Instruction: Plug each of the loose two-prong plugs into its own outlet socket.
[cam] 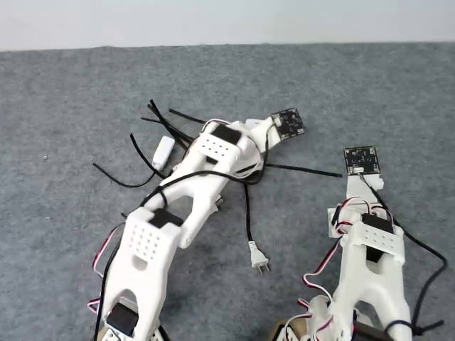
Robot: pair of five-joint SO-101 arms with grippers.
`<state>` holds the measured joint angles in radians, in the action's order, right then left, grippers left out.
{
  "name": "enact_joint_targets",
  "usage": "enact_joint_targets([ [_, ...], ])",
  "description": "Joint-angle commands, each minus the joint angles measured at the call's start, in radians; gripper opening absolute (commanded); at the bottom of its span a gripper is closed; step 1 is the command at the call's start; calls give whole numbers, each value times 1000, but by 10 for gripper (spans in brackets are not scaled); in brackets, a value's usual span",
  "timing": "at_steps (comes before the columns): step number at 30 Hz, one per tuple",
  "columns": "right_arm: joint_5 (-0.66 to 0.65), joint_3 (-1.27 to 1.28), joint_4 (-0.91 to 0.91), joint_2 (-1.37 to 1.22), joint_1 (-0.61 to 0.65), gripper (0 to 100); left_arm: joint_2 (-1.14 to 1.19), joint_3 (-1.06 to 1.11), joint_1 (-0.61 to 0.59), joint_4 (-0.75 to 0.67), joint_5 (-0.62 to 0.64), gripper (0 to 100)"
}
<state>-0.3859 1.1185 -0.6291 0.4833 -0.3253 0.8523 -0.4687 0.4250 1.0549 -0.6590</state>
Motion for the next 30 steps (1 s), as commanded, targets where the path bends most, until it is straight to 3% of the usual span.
enact_joint_targets([
  [1, -11, -20, -8, 10, 5, 9, 91, -170, -17, 77, -51, 58],
  [2, -11, -20, -8, 12, 5, 9, 109, -197, -17, 97, -58, 6],
  [7, -11, -20, -7, 12, 5, 9, 127, -280, -31, 193, -55, 12],
  [14, -11, -20, -1, 10, 5, 9, 126, -460, -3, 396, 118, 12],
  [21, -11, -21, -1, 5, 7, 9, 129, -593, 48, 704, 405, 12],
  [26, -11, -21, 1, 2, 8, 9, 98, -519, 11, 700, 767, 12],
  [30, -11, -21, 1, 2, 8, 9, 35, -460, 2, 697, 830, 11],
])
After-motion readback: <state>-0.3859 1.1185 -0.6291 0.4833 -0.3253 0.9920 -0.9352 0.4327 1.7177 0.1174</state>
